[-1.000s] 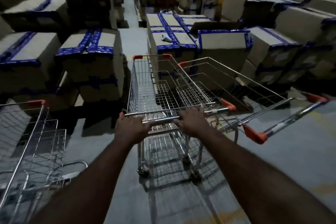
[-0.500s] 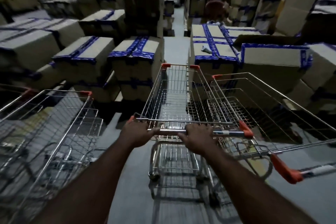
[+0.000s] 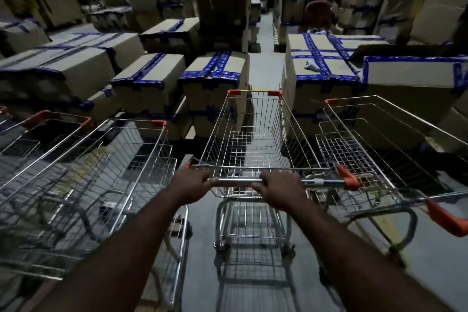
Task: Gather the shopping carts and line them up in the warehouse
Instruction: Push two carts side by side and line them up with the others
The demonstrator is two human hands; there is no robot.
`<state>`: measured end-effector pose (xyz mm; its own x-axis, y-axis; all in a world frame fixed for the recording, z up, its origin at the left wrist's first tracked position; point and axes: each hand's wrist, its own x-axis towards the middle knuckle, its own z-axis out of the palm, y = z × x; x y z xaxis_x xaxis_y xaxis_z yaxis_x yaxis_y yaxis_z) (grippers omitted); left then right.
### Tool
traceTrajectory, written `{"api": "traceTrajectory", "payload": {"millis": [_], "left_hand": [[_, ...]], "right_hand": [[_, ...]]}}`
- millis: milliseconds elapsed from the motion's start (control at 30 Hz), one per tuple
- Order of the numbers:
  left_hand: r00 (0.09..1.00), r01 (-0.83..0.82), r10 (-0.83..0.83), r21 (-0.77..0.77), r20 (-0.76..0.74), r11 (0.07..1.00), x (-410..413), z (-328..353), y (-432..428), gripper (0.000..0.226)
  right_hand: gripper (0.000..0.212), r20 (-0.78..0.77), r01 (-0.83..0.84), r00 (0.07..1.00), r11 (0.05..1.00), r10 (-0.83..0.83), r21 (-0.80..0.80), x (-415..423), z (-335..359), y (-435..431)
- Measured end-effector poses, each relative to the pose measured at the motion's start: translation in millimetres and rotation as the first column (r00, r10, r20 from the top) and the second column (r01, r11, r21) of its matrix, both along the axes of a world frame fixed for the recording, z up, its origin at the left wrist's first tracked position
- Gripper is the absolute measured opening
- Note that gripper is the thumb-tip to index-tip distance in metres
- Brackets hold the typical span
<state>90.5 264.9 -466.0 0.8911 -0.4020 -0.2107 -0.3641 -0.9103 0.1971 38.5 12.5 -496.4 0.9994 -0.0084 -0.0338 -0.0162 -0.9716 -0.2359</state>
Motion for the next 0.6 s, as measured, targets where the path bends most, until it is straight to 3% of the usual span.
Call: {"api": "traceTrajectory", "payload": {"millis": [133,233,300,400,533,600], "left_hand": [[0.996,0.05,-0.061,-0.16,-0.065,0.986,-8.0,12.3,49.6,0.035],[0.993,0.053,-0.079,-0.265,-0.085,0.963,-18.6,13.8,95.5,0.026],[0.989,0.145,-0.143,-0.181,0.025,0.973,-23.1,6.8,123.1,0.031],[0.949,0.256,-0.248,-0.016,0.196,0.967,-31.4,-3.0,155.9,0.052],[0.936,0.254,-0.296,0.215,0.191,0.943,-51.9,-13.9,207.2,0.077],[0.946,0.255,-0.294,0.246,0.137,0.935,-65.5,-17.8,230.6,0.085]], "right_hand": [[0.043,0.034,0.043,0.999,0.999,-0.042,-0.026,-12.1,2.0,39.8],[0.071,-0.01,0.106,0.994,0.994,-0.106,-0.012,-24.5,-1.8,71.5],[0.083,-0.025,0.13,0.991,0.991,-0.131,-0.019,-31.1,2.2,91.9],[0.079,-0.029,0.135,0.99,0.989,-0.137,-0.056,-40.2,13.5,124.3],[0.085,-0.092,0.125,0.987,0.989,-0.133,-0.084,-62.4,2.5,161.1],[0.086,-0.111,0.115,0.986,0.991,-0.122,-0.071,-77.4,-4.9,171.4]]}}
